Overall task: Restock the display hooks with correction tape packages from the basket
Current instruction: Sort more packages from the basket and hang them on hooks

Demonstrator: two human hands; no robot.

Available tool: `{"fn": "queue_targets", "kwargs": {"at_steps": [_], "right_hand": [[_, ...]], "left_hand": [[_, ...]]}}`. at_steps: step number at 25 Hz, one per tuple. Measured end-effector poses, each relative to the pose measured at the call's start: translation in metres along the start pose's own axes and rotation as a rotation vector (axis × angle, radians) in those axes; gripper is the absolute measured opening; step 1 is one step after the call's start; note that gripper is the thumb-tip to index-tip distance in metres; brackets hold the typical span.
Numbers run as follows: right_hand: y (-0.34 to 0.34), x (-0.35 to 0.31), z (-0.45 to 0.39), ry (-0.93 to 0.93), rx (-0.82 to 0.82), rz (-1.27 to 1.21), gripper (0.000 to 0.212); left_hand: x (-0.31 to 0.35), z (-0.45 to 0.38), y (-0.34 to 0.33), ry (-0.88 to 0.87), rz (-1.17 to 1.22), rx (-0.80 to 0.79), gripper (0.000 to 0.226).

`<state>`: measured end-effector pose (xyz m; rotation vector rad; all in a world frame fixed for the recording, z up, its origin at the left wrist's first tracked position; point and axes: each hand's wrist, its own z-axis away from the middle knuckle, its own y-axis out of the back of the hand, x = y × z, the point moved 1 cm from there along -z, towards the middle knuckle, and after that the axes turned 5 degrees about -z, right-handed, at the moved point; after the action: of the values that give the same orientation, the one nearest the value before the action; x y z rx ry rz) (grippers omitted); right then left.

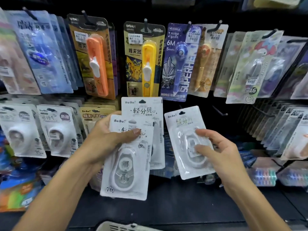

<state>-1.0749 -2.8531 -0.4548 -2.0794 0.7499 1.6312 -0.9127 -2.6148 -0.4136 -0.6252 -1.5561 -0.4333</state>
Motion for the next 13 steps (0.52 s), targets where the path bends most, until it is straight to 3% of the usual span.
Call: {"fn": "queue_targets", "kwargs": {"at_steps": [4,7,9,11,13], "right_hand": [[-0.011,0.003,0.007,-0.011,0.201,-0.024,0.033],[-0.009,0.001,0.010,-0.050,0.231,-0.099,0.031],[-0.010,0.001,0.010,-0.063,0.220,-0.073,0.028],[-0.015,0.004,0.008,-0.055,0.137,0.109,0.029],[-0.023,0.004,0.009,-0.051,0.001,0.286,0.052]], "left_hand": [[0.002,0.002,-0.008,-0.041,-0.014,-0.005,0.048],[0.001,0.007,-0.009,-0.037,-0.001,0.049,0.043],[0.002,0.009,-0.009,-0.035,0.019,0.070,0.045],[0.003,0.010,-0.012,-0.030,0.028,0.064,0.048],[0.001,0.010,-0.019,-0.020,0.046,0.051,0.050]]}}
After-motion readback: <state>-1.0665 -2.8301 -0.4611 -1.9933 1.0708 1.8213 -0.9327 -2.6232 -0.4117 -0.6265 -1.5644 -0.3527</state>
